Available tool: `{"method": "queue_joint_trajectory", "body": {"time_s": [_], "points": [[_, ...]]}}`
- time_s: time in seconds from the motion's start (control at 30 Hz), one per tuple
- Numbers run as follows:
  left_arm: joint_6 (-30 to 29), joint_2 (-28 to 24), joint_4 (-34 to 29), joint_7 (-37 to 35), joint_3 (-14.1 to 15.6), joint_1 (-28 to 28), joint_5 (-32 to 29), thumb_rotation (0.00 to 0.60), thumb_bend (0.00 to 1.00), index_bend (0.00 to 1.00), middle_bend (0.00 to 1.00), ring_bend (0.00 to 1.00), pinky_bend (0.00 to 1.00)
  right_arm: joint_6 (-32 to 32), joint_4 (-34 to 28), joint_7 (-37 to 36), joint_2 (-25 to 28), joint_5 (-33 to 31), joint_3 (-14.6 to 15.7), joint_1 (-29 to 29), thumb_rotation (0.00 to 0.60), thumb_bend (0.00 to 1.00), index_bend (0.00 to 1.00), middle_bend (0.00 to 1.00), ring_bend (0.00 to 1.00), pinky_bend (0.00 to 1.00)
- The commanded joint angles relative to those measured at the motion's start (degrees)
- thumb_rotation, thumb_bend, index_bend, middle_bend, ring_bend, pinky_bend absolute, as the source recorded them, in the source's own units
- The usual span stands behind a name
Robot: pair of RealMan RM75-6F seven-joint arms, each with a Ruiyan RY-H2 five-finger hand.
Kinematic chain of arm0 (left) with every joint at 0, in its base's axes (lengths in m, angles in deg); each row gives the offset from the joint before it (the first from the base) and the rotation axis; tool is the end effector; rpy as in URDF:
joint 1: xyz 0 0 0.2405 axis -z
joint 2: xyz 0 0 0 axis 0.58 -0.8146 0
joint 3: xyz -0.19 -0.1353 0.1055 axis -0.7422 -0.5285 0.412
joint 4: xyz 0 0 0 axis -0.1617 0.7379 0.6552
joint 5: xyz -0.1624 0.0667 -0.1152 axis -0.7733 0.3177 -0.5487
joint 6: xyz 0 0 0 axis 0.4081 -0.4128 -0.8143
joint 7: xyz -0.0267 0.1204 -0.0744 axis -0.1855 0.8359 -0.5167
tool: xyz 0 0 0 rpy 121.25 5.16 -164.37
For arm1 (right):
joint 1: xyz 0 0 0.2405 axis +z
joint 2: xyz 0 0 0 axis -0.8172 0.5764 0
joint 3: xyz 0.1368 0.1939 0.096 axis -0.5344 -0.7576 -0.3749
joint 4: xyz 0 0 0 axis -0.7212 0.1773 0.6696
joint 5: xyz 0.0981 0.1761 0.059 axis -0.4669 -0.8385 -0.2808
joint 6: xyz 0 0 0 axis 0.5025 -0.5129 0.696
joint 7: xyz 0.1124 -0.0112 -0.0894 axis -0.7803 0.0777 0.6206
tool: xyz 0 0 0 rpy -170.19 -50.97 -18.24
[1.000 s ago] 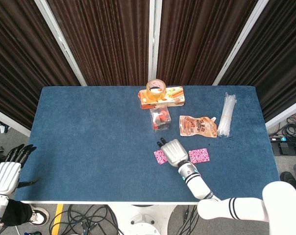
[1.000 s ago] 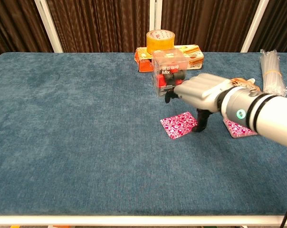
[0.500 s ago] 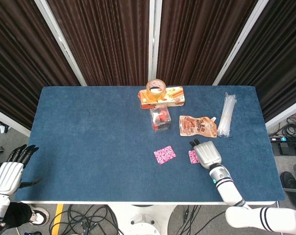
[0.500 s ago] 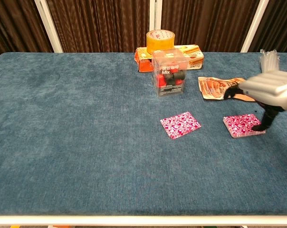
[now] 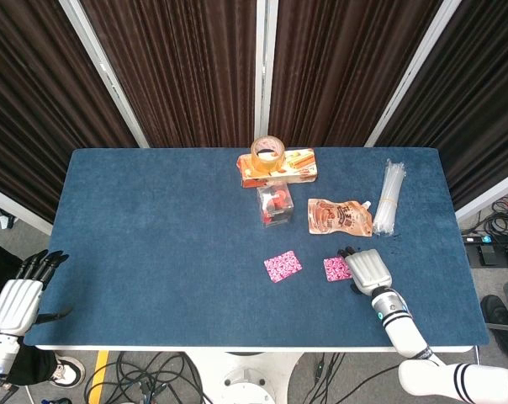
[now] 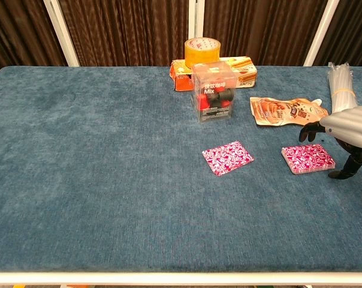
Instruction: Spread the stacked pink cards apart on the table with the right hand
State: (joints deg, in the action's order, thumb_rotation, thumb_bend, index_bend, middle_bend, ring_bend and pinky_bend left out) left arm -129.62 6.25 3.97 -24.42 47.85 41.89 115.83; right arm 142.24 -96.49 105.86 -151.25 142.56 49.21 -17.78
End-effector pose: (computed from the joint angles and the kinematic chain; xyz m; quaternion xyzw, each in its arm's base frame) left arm -0.3475 0.1759 0.1238 -0.6275 -0.4151 -0.3896 0.5312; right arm -0.2437 -0.2900 -0.0038 0.7768 -0.3582 0.1795 0.4859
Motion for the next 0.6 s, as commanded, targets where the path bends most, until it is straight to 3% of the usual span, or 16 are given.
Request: {"method": "queue_joint_trajectory", "body": {"time_s": [0.03, 0.6], "points": [[-0.09, -0.07, 0.07, -0.21, -0.08, 0.01, -0.02, 0.600, 0.00, 0.13, 0.10, 0.00, 0.10, -0.31, 0.66, -0.22, -0.57, 0.32, -0.30, -0.31, 0.600, 0.12, 0.24, 0.24, 0.71, 0.75], [0.00, -0.12, 0.20, -0.24, -0.11, -0.04, -0.20, 0.600, 0.00, 0.13, 0.10, 0.00, 0.10, -2.46, 2.36, 0.86, -2.54, 0.01, -2.38, -0.05, 0.600, 0.13, 0.25, 0.25, 0.71, 0.75]]}}
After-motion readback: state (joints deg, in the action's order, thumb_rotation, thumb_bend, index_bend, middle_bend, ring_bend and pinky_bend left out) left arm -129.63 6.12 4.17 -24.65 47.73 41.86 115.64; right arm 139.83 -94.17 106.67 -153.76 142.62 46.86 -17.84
